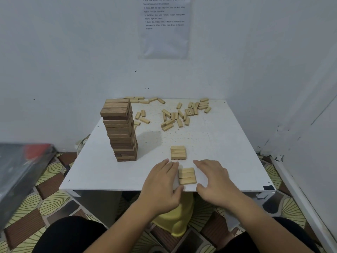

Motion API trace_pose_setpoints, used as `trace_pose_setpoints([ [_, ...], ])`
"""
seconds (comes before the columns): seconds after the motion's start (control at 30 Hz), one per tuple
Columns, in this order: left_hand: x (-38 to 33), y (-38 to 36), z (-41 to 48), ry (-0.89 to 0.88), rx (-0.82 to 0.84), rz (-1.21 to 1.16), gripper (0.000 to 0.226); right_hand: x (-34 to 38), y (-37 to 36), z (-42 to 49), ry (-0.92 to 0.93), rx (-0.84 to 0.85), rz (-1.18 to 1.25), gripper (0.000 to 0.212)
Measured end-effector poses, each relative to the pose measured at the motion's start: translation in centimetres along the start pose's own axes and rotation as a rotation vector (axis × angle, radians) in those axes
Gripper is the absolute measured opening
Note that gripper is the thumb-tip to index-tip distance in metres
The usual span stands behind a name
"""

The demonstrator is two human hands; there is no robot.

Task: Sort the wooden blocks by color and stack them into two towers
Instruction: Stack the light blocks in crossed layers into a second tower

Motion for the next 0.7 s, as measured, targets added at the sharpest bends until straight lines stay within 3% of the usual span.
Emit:
trace_pose_setpoints([
  [0.13, -0.6, 0.9, 1.6, -0.044, 0.046, 0.006, 0.071, 0.0, 0.4, 1.3, 0.084, 0.089, -0.066, 0.073],
  [0.33, -0.8, 1.1, 3.4, -0.038, 0.103, 0.064, 0.039, 0.0, 0.5, 2.2, 0.11, 0.068, -0.051, 0.058],
  [0.7, -0.7, 1.1, 4.2, -0.024, 0.155, 0.021, 0.045, -0.5, -0.1, 2.0, 0.122, 0.038, 0.005, 0.058],
])
Point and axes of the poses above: each hand's wrist, its own z-axis towards the middle knuckle, its own y-axis out of the back of the hand, x = y × z, the point moved 5 cm from there along z, towards the middle knuckle, and after that the axes turned 9 degrees about y, right-handed, at the moved point
